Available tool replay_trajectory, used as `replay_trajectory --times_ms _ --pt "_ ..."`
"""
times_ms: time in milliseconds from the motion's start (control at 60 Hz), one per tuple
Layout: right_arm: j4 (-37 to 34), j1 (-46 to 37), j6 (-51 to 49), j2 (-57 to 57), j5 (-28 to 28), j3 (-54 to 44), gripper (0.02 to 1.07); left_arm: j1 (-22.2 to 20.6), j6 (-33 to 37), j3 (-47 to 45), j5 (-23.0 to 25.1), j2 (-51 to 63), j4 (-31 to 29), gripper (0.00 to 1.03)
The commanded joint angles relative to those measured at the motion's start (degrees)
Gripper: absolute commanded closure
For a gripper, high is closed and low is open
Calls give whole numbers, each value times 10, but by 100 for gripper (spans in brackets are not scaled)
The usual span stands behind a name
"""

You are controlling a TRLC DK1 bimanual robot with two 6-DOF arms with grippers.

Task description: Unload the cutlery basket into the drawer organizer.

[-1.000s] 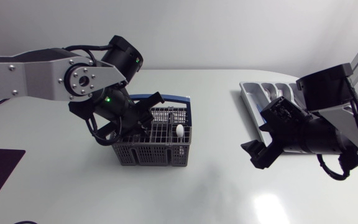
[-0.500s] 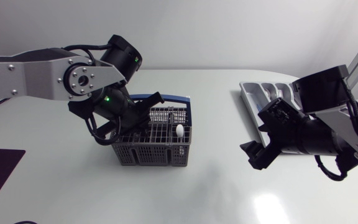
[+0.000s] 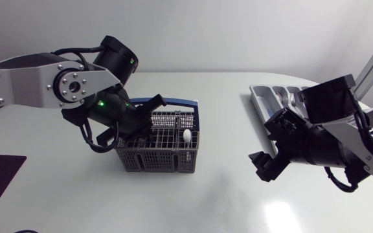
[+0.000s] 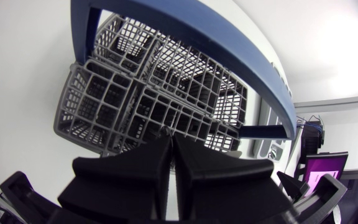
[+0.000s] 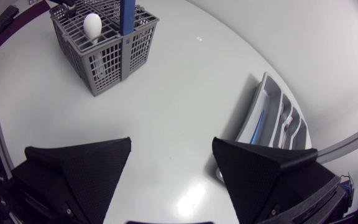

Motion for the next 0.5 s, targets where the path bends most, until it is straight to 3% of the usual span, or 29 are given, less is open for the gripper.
replay_trajectory --times_ms 0,483 --pt "7 6 17 11 8 -15 13 6 10 -14 10 -19 2 100" --pt "9 24 22 13 22 -13 13 22 11 -15 92 -83 -3 100"
